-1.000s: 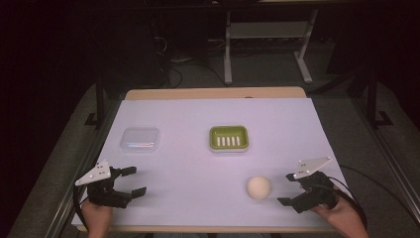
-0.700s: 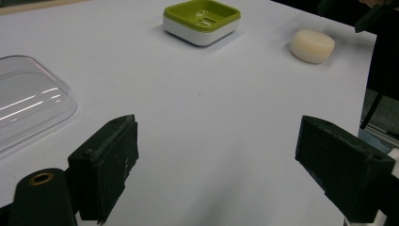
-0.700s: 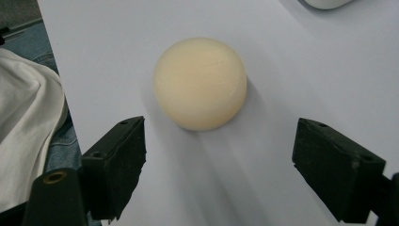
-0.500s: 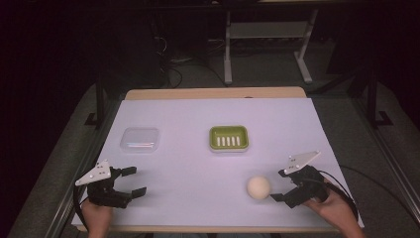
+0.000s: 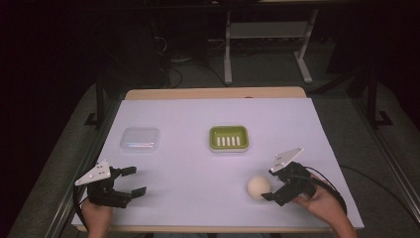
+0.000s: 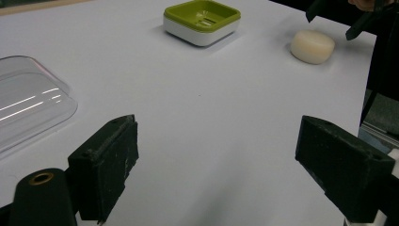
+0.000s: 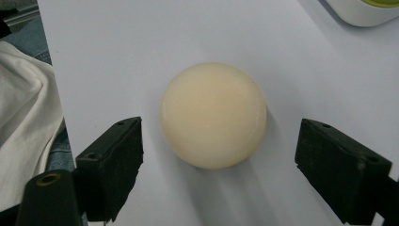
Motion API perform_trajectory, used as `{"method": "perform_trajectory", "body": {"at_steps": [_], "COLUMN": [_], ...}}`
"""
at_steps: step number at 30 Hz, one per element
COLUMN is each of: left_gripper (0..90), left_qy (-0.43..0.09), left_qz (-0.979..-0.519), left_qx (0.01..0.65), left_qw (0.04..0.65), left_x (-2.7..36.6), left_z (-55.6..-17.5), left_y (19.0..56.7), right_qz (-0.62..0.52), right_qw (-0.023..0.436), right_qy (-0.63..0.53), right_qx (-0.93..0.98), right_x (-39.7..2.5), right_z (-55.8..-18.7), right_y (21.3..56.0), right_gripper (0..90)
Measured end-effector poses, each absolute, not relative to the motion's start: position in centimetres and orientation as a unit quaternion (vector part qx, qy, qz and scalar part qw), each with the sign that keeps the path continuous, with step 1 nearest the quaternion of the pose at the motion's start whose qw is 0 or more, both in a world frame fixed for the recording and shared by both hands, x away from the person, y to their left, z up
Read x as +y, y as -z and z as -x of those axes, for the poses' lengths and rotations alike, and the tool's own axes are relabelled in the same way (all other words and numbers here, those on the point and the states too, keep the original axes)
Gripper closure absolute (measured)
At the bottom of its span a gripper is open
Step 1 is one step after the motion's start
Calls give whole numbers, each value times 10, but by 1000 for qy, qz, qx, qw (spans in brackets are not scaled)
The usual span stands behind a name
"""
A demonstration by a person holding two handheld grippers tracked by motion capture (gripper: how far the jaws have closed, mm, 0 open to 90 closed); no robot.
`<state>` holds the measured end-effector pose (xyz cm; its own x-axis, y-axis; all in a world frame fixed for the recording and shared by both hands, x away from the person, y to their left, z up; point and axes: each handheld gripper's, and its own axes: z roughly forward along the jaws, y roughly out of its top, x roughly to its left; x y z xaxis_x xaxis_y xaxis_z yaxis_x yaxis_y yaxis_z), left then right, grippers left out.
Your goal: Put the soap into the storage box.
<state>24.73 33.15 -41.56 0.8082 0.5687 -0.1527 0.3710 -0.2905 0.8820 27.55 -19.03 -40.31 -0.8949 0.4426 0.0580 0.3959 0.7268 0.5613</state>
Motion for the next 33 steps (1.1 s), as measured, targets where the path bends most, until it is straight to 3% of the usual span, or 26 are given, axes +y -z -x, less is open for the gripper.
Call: {"method": "perform_trajectory", "body": {"at_steps": [33], "left_gripper": [130], "left_qy": [-94], "left_qz": [-798], "left_qx": [293], "left_qw": [518], "left_x": [331], "left_z": [-248], "left_y": [416], "right_qz": [-209], "right_qw": [24], "right_qy": [-250], "right_qx": [945], "right_x": [-159], "right_z": [-288], "right_y": [427], "right_gripper": [147]}}
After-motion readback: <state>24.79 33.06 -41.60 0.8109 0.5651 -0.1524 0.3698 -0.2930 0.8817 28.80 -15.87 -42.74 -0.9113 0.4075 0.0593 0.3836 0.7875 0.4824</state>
